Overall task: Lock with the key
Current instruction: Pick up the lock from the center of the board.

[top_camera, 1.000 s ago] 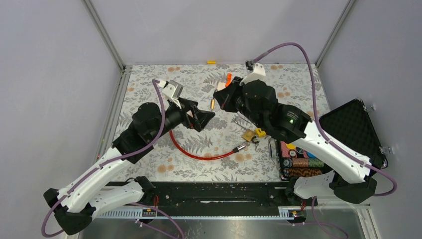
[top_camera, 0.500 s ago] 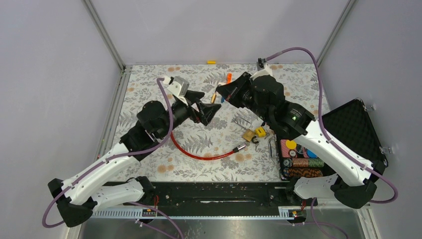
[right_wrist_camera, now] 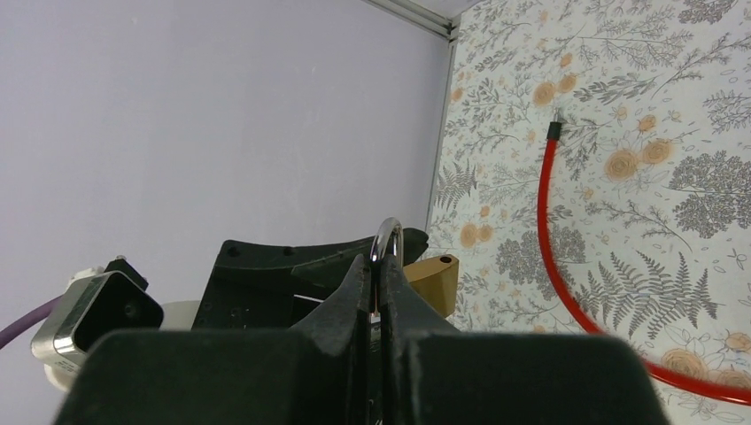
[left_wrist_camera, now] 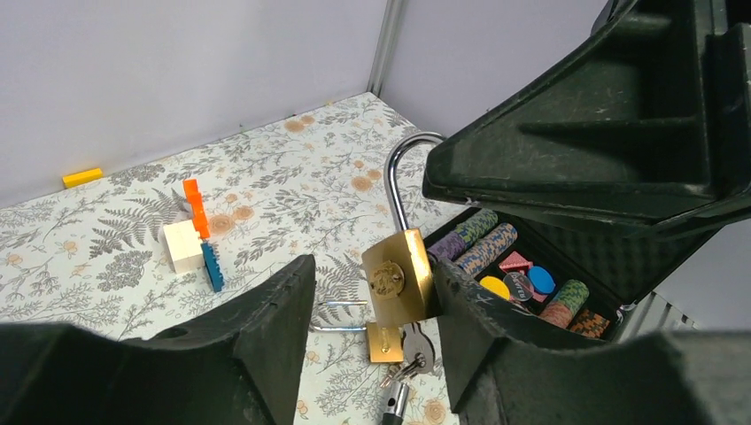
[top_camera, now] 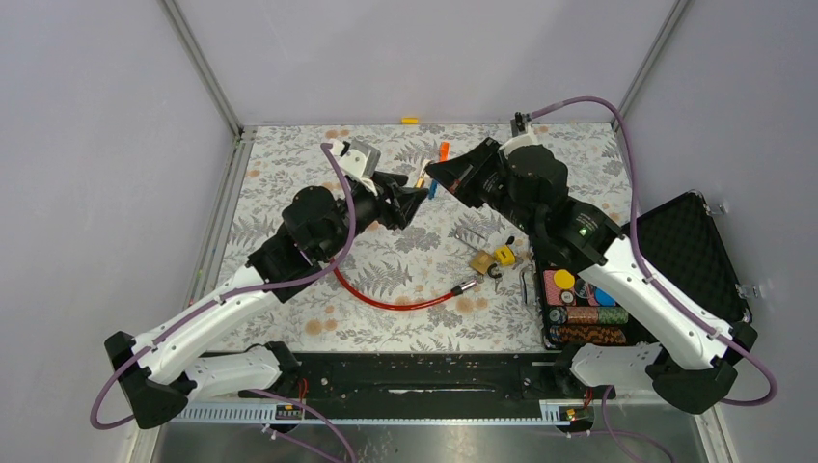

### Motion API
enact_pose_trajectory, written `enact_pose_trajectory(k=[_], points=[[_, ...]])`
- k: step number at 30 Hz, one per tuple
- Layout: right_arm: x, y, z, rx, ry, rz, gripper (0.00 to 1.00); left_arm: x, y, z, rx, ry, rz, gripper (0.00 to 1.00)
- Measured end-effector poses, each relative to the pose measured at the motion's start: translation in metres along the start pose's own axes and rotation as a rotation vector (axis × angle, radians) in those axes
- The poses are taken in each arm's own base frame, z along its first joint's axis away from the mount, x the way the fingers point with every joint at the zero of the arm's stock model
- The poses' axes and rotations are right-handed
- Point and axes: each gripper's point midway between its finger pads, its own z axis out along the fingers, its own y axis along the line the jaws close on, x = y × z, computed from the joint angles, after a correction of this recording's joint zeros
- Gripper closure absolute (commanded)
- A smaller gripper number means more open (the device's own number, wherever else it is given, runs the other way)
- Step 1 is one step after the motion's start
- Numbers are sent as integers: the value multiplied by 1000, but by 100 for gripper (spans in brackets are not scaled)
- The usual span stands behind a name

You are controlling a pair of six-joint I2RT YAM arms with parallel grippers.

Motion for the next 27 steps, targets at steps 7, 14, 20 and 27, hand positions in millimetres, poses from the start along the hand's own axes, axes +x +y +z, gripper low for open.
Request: enact_pose_trajectory(k=[7, 14, 20, 27], points=[[0, -2, 3, -12, 16, 35, 98, -1, -5, 1, 17, -6, -1, 91], [2, -1, 3, -30, 41, 23, 44, 2, -2, 1, 6, 4, 6, 100], [0, -21, -1, -40, 56, -98, 1, 13, 6, -2, -8, 74, 26, 100], [2, -46, -22, -64, 121, -334, 5, 13, 8, -10, 51, 137, 60, 100]])
